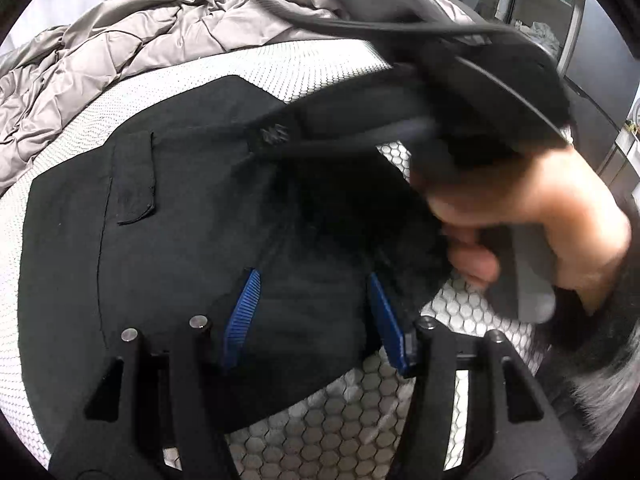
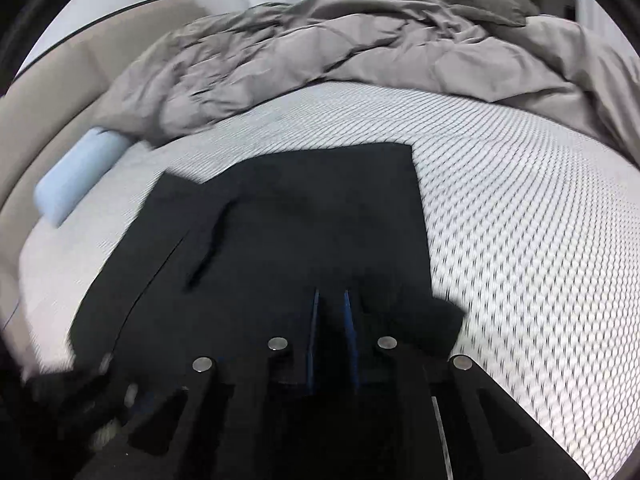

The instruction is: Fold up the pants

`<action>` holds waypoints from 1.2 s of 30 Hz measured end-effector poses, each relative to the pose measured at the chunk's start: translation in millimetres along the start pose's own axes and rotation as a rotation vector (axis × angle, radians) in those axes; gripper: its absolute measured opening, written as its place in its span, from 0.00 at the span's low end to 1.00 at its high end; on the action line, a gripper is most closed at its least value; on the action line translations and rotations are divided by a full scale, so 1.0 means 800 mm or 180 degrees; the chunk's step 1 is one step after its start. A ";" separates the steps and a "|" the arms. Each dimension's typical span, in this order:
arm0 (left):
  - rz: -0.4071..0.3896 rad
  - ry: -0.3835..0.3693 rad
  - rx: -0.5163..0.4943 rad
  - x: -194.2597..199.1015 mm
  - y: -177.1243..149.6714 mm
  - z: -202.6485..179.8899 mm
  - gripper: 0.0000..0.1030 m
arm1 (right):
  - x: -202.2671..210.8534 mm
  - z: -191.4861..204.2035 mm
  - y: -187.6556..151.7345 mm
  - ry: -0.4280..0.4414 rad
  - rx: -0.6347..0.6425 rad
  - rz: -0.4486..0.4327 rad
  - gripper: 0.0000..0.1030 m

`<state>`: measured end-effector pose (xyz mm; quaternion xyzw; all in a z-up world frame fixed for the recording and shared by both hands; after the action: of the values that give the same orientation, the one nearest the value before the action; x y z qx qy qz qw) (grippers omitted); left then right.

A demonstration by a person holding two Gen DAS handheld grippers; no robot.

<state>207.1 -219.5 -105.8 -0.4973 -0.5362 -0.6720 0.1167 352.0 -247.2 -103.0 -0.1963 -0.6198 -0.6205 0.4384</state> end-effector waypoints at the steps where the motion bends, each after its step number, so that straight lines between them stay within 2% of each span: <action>1: -0.0009 -0.0037 0.0002 0.009 -0.001 0.004 0.52 | -0.005 0.000 0.006 -0.0089 -0.0002 -0.0010 0.12; 3: -0.0056 -0.0027 0.0053 0.031 0.000 0.020 0.51 | -0.003 0.001 0.012 -0.0197 0.0059 0.0029 0.15; 5: -0.0288 0.0093 0.0121 0.067 0.001 0.055 0.52 | 0.025 0.009 0.019 -0.0140 0.0067 -0.0130 0.22; 7: -0.0424 0.0245 0.0271 0.092 -0.006 0.102 0.55 | 0.056 0.016 0.016 -0.0076 0.0082 -0.0241 0.25; 9: -0.0394 0.0307 0.0522 0.091 -0.016 0.141 0.56 | 0.082 0.028 0.000 0.0053 0.0162 -0.0297 0.33; 10: -0.0299 0.0298 0.0667 0.082 -0.027 0.156 0.56 | 0.083 0.040 -0.010 0.0157 0.0180 -0.0261 0.34; 11: -0.0170 0.0269 0.0678 0.070 -0.035 0.161 0.56 | 0.077 0.057 -0.024 0.0276 0.0243 -0.0130 0.34; 14: -0.0061 0.0406 0.0334 0.052 -0.048 0.161 0.56 | 0.035 0.111 -0.056 0.0435 0.0632 0.0247 0.35; 15: -0.0062 0.0428 0.0251 0.054 -0.053 0.159 0.56 | 0.022 0.118 -0.065 0.0316 0.0797 0.0321 0.35; 17: -0.0058 0.0375 0.0234 0.063 -0.060 0.160 0.56 | 0.019 0.121 -0.070 0.0170 0.1025 0.0263 0.35; 18: -0.0071 0.0356 0.0227 0.065 -0.062 0.160 0.56 | 0.026 0.112 -0.071 0.0156 0.0992 0.0283 0.35; 21: -0.0116 0.0411 0.0190 0.072 -0.064 0.163 0.56 | 0.045 0.057 -0.069 -0.0159 0.0845 0.0259 0.33; 23: -0.0140 0.0381 0.0258 0.081 -0.058 0.161 0.56 | 0.058 0.044 -0.067 0.0052 0.0639 0.0197 0.34; 26: -0.0334 0.0230 0.0372 0.098 -0.030 0.150 0.56 | 0.074 0.060 -0.057 0.0084 0.0659 0.0050 0.36; 29: -0.0160 0.0228 0.0417 0.069 -0.015 0.150 0.56 | 0.075 0.096 -0.045 0.0378 0.0651 -0.0092 0.39; 31: -0.0036 0.0282 0.0405 0.046 -0.016 0.154 0.56 | 0.058 0.104 -0.041 0.0420 0.0579 -0.0048 0.39; 34: -0.0031 0.0362 0.0246 0.055 -0.022 0.156 0.55 | 0.028 0.098 -0.059 0.0290 0.0593 0.0259 0.39; 36: -0.0026 0.0456 0.0247 0.065 -0.038 0.167 0.56 | 0.037 0.076 -0.061 0.0012 0.0704 0.0210 0.38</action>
<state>233.8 -75.8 -92.2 -0.4408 -0.5541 -0.6850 0.1713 279.4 -206.6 -99.8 -0.1659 -0.6768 -0.5340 0.4788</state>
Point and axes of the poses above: each gripper's, at about its wrist camera, not at the fingertips, and x roughly against the way its jaws point, z to its left, y to its top, the point moved 10 cm from there along -x, roughly the way its jaws point
